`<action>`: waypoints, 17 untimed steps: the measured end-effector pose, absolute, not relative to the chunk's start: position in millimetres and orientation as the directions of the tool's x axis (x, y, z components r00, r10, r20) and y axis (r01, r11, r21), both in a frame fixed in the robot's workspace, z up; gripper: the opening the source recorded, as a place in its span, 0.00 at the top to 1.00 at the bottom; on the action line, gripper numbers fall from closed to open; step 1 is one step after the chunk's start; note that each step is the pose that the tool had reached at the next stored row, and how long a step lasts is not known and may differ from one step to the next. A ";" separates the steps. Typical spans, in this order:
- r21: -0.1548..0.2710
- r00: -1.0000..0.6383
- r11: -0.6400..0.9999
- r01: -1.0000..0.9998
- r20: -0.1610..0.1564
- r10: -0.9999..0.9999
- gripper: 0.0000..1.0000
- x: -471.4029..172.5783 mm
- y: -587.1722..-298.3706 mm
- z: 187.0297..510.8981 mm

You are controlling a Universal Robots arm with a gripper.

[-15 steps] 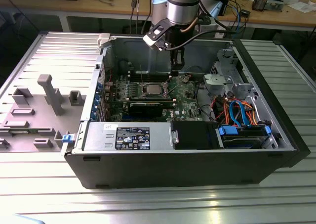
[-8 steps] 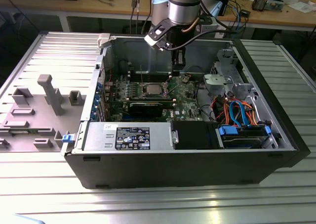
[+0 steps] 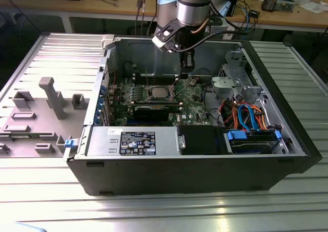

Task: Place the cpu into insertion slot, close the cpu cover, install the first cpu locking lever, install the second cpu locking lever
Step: 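Close the cpu cover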

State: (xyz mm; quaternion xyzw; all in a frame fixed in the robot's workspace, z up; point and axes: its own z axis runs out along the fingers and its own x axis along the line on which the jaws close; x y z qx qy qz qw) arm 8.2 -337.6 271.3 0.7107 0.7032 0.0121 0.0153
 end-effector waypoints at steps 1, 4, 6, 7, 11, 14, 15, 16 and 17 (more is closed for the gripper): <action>0.039 0.011 -0.011 0.999 -0.004 1.000 0.89 8.3 -337.6 271.3; 0.039 0.011 -0.010 0.999 -0.004 1.000 0.89 8.4 -337.6 271.3; 0.039 0.011 -0.010 0.999 -0.004 1.000 0.89 8.4 -337.6 271.3; 0.039 0.011 -0.010 0.999 -0.004 1.000 0.89 8.5 -337.6 271.3; 0.039 0.011 -0.010 0.999 -0.004 1.000 0.89 8.5 -337.6 271.3; 0.039 0.010 -0.010 0.999 -0.005 1.000 0.89 10.3 -337.6 271.4; 0.038 0.011 -0.010 0.999 -0.005 1.000 0.89 11.7 -337.5 271.3; 0.037 0.011 -0.011 0.999 -0.005 1.000 0.89 15.6 -337.5 271.1; 0.036 0.011 -0.010 0.999 -0.005 1.000 0.89 19.1 -337.5 270.8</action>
